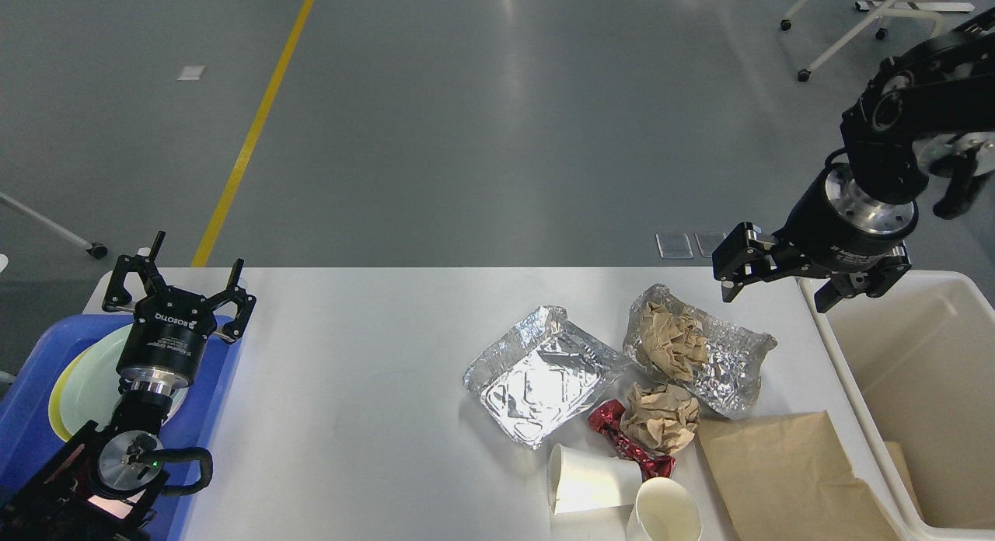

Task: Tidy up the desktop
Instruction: 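Lower the right gripper toward the brown paper bag by the bin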

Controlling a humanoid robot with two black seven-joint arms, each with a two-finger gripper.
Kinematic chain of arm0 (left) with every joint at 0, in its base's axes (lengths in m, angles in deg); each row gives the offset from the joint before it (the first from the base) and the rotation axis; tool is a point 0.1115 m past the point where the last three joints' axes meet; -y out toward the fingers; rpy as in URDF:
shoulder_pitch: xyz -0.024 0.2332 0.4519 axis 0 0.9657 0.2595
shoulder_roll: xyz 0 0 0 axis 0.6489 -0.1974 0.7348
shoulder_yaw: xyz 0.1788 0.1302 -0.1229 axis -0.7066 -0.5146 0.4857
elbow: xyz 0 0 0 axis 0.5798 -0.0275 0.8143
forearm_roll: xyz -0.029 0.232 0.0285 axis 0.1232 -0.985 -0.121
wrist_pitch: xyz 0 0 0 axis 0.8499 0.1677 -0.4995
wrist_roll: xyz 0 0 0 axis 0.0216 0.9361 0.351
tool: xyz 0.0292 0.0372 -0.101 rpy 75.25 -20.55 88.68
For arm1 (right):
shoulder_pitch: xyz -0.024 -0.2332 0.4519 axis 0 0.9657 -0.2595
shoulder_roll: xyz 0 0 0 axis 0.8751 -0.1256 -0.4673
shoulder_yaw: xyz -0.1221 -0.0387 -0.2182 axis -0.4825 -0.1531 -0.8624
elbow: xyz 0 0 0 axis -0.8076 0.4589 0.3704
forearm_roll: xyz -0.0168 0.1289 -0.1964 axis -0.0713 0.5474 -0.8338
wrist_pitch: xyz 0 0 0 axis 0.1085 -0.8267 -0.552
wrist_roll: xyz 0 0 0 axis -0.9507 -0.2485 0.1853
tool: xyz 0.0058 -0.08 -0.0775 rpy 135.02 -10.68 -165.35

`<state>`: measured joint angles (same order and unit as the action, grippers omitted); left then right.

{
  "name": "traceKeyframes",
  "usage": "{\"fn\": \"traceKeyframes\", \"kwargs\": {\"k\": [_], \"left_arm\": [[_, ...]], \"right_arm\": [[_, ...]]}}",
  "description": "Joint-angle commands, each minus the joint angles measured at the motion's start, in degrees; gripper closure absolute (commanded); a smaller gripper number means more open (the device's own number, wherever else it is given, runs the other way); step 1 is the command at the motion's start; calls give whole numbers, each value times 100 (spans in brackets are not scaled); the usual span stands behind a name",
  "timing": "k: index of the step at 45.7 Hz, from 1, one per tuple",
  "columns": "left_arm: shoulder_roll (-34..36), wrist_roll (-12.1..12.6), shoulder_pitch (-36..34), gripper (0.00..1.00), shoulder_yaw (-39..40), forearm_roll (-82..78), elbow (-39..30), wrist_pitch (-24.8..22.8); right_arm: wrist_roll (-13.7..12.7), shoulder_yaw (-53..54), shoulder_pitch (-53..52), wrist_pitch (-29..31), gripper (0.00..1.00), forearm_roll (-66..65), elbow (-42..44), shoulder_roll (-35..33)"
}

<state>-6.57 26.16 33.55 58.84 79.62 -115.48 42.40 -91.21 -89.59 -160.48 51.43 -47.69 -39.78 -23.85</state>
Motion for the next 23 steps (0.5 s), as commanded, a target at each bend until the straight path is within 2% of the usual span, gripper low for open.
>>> {"fn": "traceKeyframes", "kwargs": {"k": [1,23], "left_arm": [[0,0,0,4,0,0,-3,0],[0,0,0,4,9,0,-3,0]], "right_arm": [[-12,-4,-855,-33,0,4,-814,77],[138,-197,-917,-7,0,-399,-929,-186]]}}
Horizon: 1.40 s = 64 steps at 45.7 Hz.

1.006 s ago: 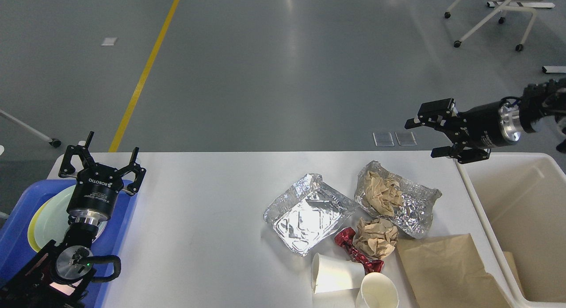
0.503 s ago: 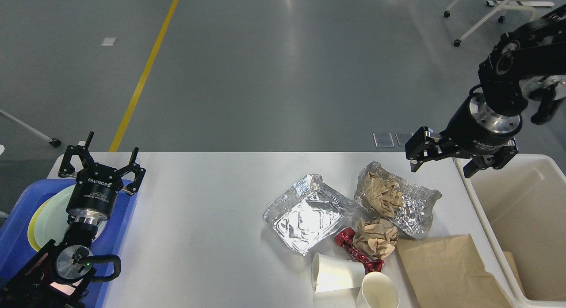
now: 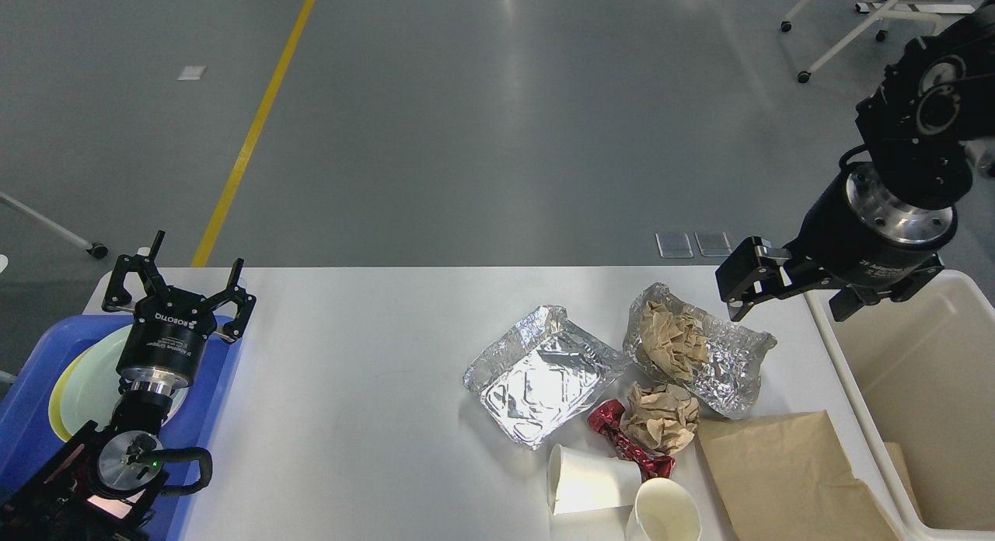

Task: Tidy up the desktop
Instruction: 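Lower the right gripper toward the brown paper bag by the bin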

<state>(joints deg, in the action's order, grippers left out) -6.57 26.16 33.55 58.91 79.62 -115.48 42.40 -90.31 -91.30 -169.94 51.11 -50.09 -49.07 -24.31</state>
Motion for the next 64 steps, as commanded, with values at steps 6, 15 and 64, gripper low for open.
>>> {"fn": "traceKeyframes", "kwargs": {"k": [6,15,64], "left_arm": [[0,0,0,4,-7,0,-3,0],[0,0,0,4,-7,0,6,0],[0,0,0,4,-7,0,-3,0]], "right_arm": [[284,-27,450,17,0,-887,35,-596],[1199,-158,1486,-141,2,-2118,193,-1124],[1419,729,6858,-2963,0,-2814,2786,-799]]}}
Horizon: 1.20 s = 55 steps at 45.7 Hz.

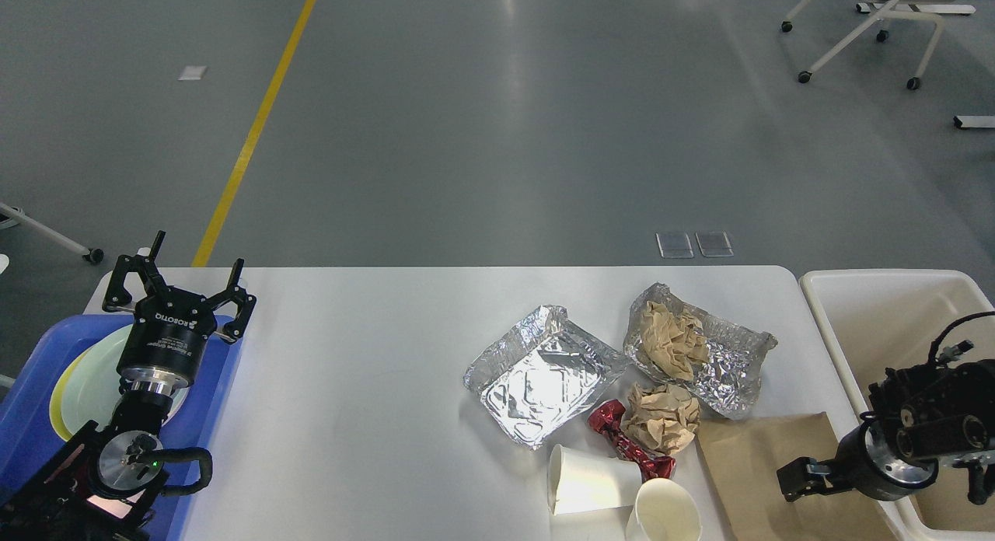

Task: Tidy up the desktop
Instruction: 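Lower the right gripper toward the brown paper bag by the bin, then grasp the brown paper bag with the right gripper and lift it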

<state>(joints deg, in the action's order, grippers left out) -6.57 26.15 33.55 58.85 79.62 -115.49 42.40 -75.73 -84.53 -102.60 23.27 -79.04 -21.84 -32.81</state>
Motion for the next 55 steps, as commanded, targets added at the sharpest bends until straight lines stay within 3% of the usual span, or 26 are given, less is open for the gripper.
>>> {"fn": "traceKeyframes", "kwargs": {"k": [1,8,10,17,27,31,55], "left_arm": [[0,1,0,4,7,0,-1,0],[-9,1,0,4,-1,0,-1,0],[0,1,0,4,-1,0,8,0],[0,1,0,4,8,0,-1,0],[0,1,0,4,8,0,-1,0],[0,1,0,4,8,0,8,0],[0,1,0,4,7,0,-1,0]], "right_arm": [[-39,52,141,-213,0,81,63,60],[-39,52,203,-319,0,81,54,77],[-39,52,203,-415,5,73,46,77],[-39,43,256,-671,47,-6,19,69],[-57,43,264,-662,90,73,10,42],[-66,43,273,-653,98,81,11,42],[-74,35,370,-680,100,90,2,-81]]}}
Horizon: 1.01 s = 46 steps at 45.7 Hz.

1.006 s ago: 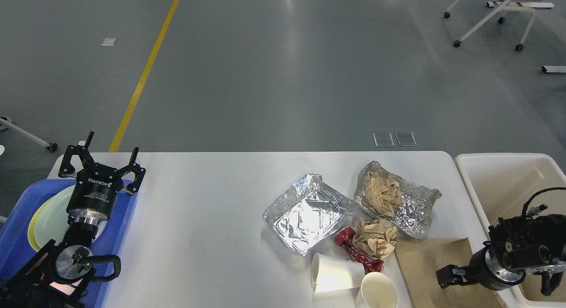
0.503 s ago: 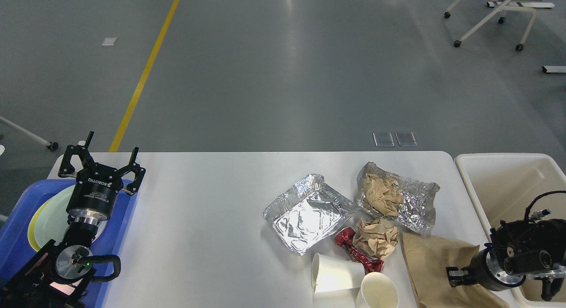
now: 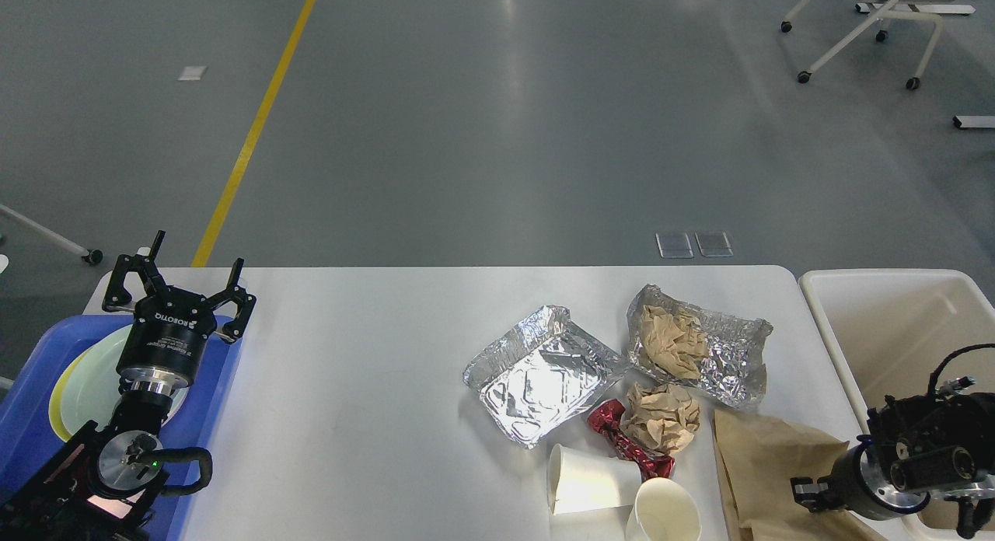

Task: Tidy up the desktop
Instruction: 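Grasp the brown paper bag with the right gripper and lift it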

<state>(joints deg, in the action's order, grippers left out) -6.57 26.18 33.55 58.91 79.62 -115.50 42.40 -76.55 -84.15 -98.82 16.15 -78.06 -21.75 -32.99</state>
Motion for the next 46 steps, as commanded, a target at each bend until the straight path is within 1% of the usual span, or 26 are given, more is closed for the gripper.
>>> {"fn": "traceKeyframes", "kwargs": {"k": [1,5,8,13,18,23,30,34,38,42,46], "left_arm": [[0,-2,0,4,2,0,0,0],[0,-2,0,4,-7,0,8,0],[0,-2,0,4,-7,0,0,0],[0,-2,0,4,2,0,0,0],[0,-2,0,4,-7,0,0,0],[0,-2,0,4,-7,0,0,0],[0,-2,0,4,2,0,0,0],[0,7,0,4,2,0,0,0],[0,7,0,4,2,0,0,0],[0,7,0,4,2,0,0,0],[0,7,0,4,2,0,0,0]], "right_arm": [[8,-3,-17,41,100,-8,-8,-89],[35,-56,-105,85,100,9,-43,-256],[52,-91,-394,190,100,80,-227,-546],[61,-117,-1000,770,100,88,-491,-1003],[61,-275,-1659,1429,100,97,-597,-1311],[70,-591,-2398,1807,100,176,-807,-1478],[79,-1434,-3759,2264,100,650,-1343,-1435],[79,-1813,-4638,2546,100,748,-1791,-1355],[61,-2094,-5534,2975,100,818,-2195,-1250],[17,-2367,-6229,3231,100,1177,-2468,-1022],[-9,-2613,-6678,3372,100,1766,-2618,-881]]}}
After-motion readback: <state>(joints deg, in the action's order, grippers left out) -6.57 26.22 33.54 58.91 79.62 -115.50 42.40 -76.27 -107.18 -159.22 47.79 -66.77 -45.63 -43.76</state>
